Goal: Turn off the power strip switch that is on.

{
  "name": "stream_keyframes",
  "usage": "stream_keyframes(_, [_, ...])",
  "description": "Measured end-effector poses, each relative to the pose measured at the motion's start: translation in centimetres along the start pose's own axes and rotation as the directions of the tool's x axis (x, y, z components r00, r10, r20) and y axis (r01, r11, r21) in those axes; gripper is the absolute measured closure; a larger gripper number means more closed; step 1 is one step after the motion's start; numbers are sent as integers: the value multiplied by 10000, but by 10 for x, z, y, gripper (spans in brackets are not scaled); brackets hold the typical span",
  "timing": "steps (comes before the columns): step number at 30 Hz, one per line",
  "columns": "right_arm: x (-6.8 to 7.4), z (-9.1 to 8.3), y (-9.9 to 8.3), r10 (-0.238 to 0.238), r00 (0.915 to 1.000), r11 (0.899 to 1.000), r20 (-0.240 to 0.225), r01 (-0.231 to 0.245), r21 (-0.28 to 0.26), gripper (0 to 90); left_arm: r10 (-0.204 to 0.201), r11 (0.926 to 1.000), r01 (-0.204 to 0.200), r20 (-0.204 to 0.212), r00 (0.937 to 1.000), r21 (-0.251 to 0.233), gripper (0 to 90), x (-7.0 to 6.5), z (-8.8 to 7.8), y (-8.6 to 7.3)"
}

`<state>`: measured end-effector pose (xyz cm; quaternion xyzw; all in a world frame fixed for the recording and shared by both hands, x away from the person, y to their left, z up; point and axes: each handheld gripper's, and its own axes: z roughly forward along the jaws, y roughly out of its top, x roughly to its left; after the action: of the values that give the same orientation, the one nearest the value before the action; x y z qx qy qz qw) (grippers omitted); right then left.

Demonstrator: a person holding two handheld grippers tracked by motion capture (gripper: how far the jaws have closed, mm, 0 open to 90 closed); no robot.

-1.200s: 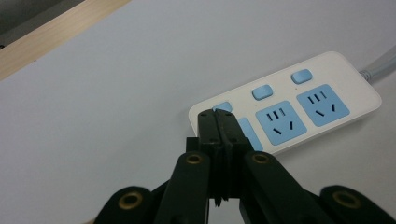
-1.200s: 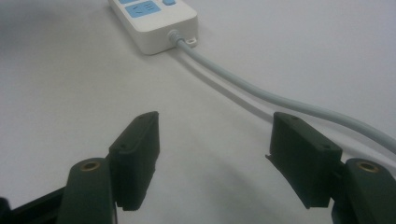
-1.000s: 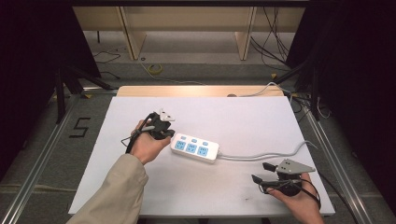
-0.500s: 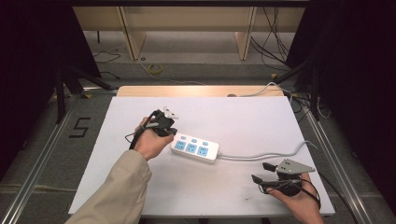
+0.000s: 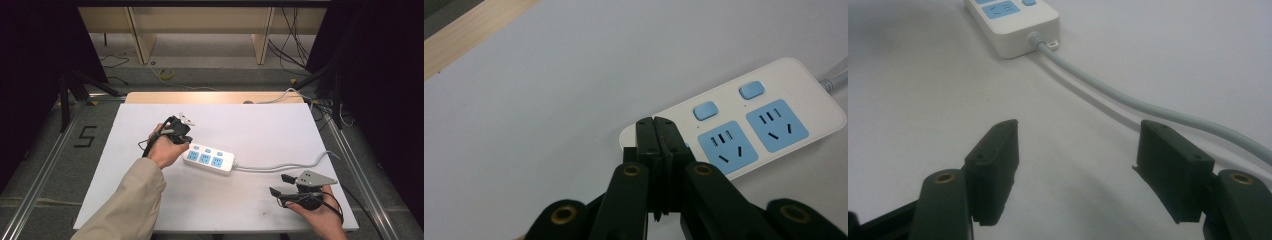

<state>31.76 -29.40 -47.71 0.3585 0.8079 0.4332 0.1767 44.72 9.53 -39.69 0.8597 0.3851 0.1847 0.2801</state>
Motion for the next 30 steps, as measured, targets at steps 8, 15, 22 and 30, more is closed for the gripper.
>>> stream_keyframes(8, [0,0,0,3,10000,10000,-3,-3,-3,342,-1,9999,0,58,10000,132,899,0,6,3])
stream_keyframes(15, [0,0,0,2,10000,10000,2,-2,0,342,-1,9997,-2,102,9999,253,900,-1,10,5])
stream_keyframes(22, [0,0,0,12,10000,10000,-7,-12,7,342,-36,9993,30,138,9999,373,899,-1,14,7])
stream_keyframes(30, [0,0,0,11,10000,10000,-7,-11,1,342,-53,9986,42,204,9998,531,900,-3,21,10])
